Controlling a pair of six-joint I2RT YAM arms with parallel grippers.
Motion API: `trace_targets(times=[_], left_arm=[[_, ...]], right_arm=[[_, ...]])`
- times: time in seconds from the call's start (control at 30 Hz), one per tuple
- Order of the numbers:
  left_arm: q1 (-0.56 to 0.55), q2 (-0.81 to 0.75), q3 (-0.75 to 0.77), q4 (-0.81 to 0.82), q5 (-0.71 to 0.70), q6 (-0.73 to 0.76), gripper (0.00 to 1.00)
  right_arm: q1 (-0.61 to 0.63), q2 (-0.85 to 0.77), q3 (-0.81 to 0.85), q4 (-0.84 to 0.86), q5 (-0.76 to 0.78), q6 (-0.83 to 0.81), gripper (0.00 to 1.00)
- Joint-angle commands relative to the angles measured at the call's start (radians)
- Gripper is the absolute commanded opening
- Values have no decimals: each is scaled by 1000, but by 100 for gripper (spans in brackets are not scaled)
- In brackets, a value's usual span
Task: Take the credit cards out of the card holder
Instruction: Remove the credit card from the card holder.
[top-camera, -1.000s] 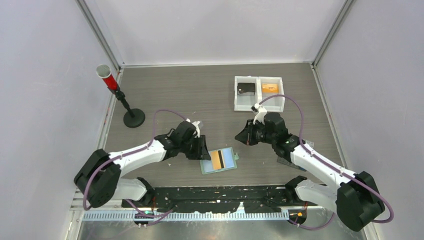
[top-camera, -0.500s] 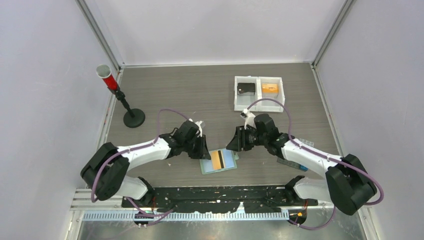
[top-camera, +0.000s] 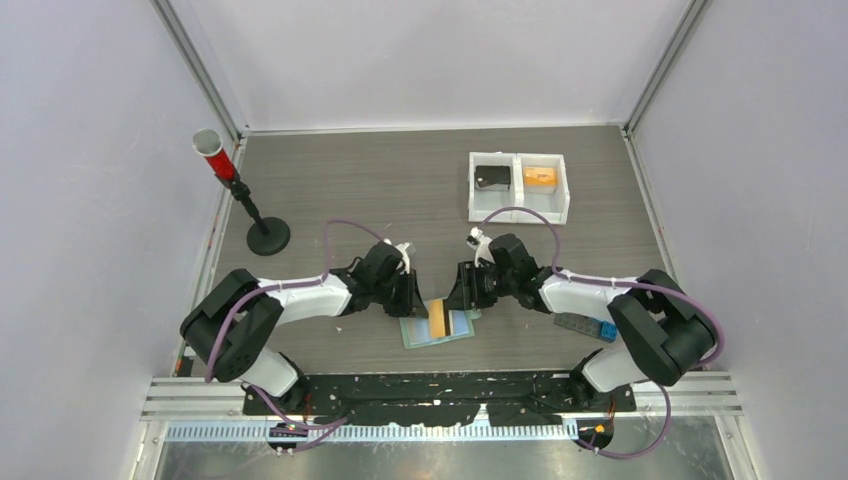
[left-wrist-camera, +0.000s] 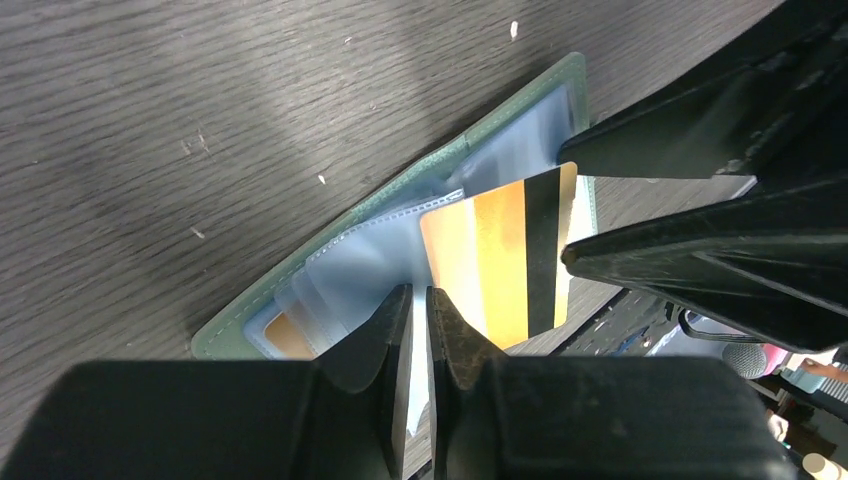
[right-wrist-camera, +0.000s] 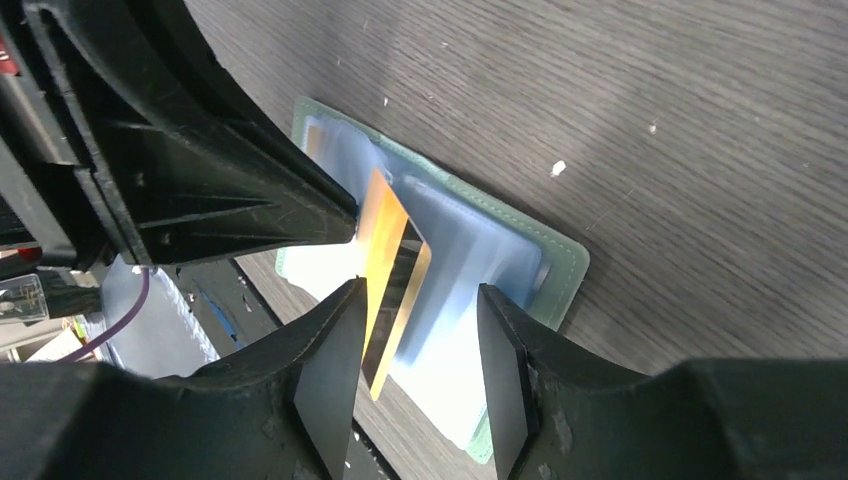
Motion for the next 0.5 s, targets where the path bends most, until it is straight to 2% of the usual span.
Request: trace_targets(times=[0.0,0.1,0.17,0.23,0.3,0.37,0.47], left_arm=[[-2,43,-53,-34,-65,15,13],[-2,42,-54,-36,-64,13,13],[-2,40,-55,-39,-64,12,12],[-2,33,-54,-46,-64,13,13],[-2,22,-54,-58,-67,13,12],[-2,4,-51,-75,-70,15,12],[-2,-36,-42,-116,-78,22,13]], right_arm=[[11,35,-10,93,-1,15,52],[13,58,-19,131,-15,33,49],[13,60,-27,155,-27,45,43],[13,55,-30,172,-39,53,23],[13,46,-33,187,-53,61,10],[13,27,-32,178,-50,61,6],[7,-37,-7,93,-9,20,5]])
